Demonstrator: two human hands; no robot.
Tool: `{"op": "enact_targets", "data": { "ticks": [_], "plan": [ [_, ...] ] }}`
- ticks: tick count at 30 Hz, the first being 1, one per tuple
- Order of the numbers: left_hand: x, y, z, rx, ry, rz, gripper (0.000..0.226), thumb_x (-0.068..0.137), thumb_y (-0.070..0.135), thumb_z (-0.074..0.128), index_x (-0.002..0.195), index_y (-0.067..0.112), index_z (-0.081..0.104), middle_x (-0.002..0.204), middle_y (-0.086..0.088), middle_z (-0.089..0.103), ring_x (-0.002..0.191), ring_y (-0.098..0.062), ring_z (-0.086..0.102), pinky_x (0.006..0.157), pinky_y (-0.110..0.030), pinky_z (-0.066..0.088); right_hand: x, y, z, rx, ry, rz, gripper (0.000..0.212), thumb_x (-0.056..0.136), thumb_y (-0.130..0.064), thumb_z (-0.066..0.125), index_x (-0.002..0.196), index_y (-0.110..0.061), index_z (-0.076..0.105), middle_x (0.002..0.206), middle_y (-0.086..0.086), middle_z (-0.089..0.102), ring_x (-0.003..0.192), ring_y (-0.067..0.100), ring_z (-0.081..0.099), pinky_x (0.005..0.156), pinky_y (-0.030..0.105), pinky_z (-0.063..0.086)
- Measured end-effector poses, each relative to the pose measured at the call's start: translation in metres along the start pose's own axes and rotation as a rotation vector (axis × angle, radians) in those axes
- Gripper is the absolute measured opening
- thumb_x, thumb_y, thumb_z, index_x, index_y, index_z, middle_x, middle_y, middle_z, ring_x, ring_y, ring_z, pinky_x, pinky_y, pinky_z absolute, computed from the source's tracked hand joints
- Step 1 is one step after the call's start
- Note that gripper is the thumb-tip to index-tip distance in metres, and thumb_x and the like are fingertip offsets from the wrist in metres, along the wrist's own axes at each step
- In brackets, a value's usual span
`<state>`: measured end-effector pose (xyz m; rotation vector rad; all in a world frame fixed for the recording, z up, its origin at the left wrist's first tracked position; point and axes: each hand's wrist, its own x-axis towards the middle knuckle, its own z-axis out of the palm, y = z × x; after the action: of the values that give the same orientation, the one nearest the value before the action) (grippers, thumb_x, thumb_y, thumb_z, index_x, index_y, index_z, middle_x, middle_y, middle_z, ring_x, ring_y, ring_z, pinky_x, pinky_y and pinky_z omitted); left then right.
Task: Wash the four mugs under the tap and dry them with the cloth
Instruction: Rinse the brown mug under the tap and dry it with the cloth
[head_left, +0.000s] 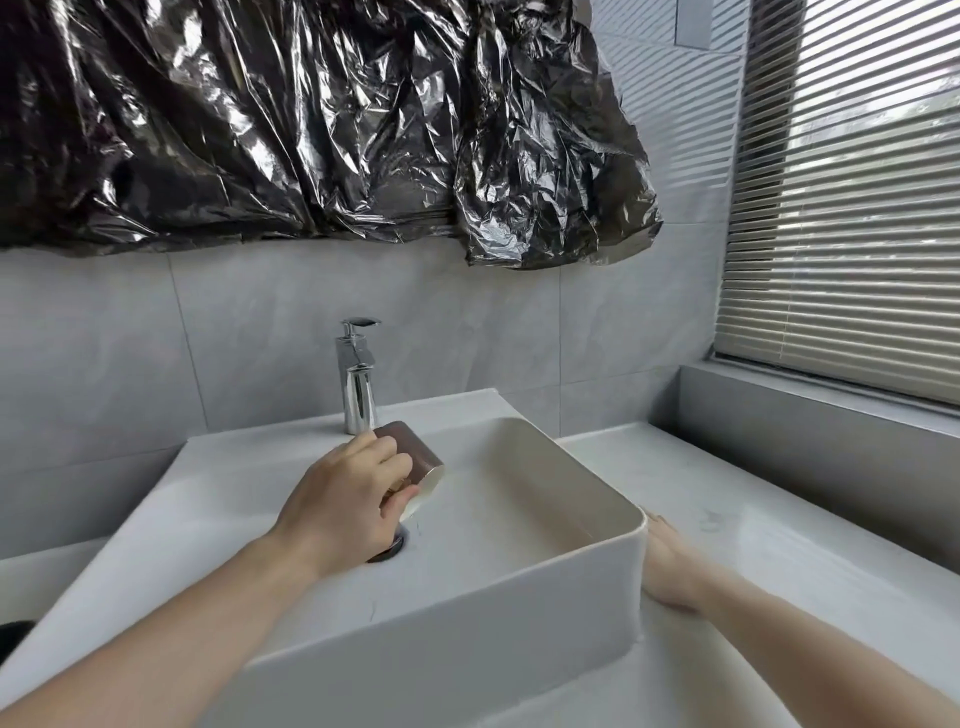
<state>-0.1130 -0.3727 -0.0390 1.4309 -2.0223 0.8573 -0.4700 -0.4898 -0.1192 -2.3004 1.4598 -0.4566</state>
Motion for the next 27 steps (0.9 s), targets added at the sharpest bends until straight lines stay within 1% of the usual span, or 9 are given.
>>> {"op": "enact_targets", "data": {
  "ticks": [6,8,13,16,18,21,22,25,27],
  "plan": [
    [-0.001,0.0,-0.001,0.026,0.038,0.076,0.031,0.085,0.024,0.075,0.071,0.023,0.047,0.074,0.011,0.043,0.075,-0.016,0.042,0.063,-0.022,0.03,-0.009,-0.012,0.007,-0.055,0.059,0.017,0.046,0.104,-0.024,0.047,0.148,-0.034,0.052,0.149,-0.013,0.051,0.141,0.011,0.042,0.106,0.02,0.031],
    [-0.002,0.001,-0.005,0.024,0.06,0.07,0.026,0.087,0.029,0.066,0.071,0.023,0.046,0.074,0.01,0.043,0.076,-0.016,0.041,0.063,-0.022,0.031,-0.013,-0.011,0.014,-0.024,0.108,0.069,0.04,0.101,-0.028,0.048,0.137,-0.038,0.062,0.142,-0.014,0.057,0.131,0.01,0.051,0.097,0.021,0.037],
    [-0.008,0.002,-0.011,-0.006,-0.005,-0.032,0.033,0.084,0.027,0.08,0.072,0.022,0.05,0.074,0.012,0.046,0.072,-0.016,0.048,0.058,-0.022,0.034,-0.044,-0.016,0.026,0.178,0.297,0.206,0.029,0.1,-0.018,0.05,0.094,-0.043,0.061,0.089,-0.027,0.063,0.09,0.009,0.065,0.071,0.025,0.048],
    [-0.013,0.003,-0.028,-0.007,0.039,-0.12,0.027,0.089,0.034,0.072,0.074,0.023,0.052,0.076,0.012,0.051,0.074,-0.016,0.053,0.058,-0.026,0.042,-0.058,-0.014,0.021,0.421,0.364,0.298,0.037,0.102,-0.008,0.043,0.085,-0.028,0.07,0.067,-0.007,0.074,0.062,0.019,0.07,0.055,0.034,0.058],
    [-0.012,0.008,-0.046,-0.01,0.115,-0.222,0.028,0.092,0.043,0.054,0.073,0.023,0.054,0.074,0.009,0.056,0.073,-0.022,0.058,0.063,-0.031,0.042,-0.069,-0.02,0.009,0.525,0.422,0.349,0.036,0.101,-0.006,0.043,0.087,-0.026,0.07,0.075,0.005,0.078,0.068,0.03,0.074,0.064,0.041,0.062],
    [-0.009,0.018,-0.077,-0.099,0.201,-0.482,0.037,0.097,0.045,0.048,0.069,0.021,0.052,0.068,-0.001,0.065,0.07,-0.034,0.063,0.07,-0.037,0.038,-0.088,-0.044,-0.015,0.728,0.526,0.337,0.03,0.103,-0.008,0.04,0.095,-0.015,0.067,0.07,0.021,0.072,0.044,0.034,0.062,0.034,0.023,0.04],
    [-0.008,0.021,-0.088,-0.163,0.199,-0.622,0.043,0.101,0.045,0.05,0.067,0.02,0.05,0.068,-0.005,0.066,0.072,-0.037,0.062,0.071,-0.038,0.037,-0.092,-0.055,-0.023,0.795,0.583,0.312,0.029,0.103,-0.008,0.039,0.098,-0.01,0.067,0.069,0.022,0.069,0.042,0.032,0.059,0.031,0.019,0.034],
    [-0.008,0.03,-0.113,-0.497,0.148,-1.048,0.055,0.106,0.047,0.051,0.063,0.015,0.041,0.066,-0.005,0.053,0.076,-0.036,0.05,0.07,-0.038,0.034,-0.114,-0.11,-0.041,0.924,0.665,0.153,0.028,0.106,-0.01,0.04,0.103,-0.015,0.068,0.068,0.014,0.068,0.05,0.029,0.058,0.039,0.021,0.04],
    [-0.015,0.038,-0.122,-0.769,0.156,-1.194,0.053,0.106,0.049,0.051,0.066,0.015,0.041,0.067,-0.003,0.047,0.074,-0.029,0.044,0.065,-0.037,0.031,-0.127,-0.15,-0.041,0.943,0.634,0.013,0.03,0.108,-0.011,0.042,0.106,-0.025,0.068,0.07,0.002,0.072,0.056,0.02,0.064,0.051,0.032,0.05]
  ]
}}
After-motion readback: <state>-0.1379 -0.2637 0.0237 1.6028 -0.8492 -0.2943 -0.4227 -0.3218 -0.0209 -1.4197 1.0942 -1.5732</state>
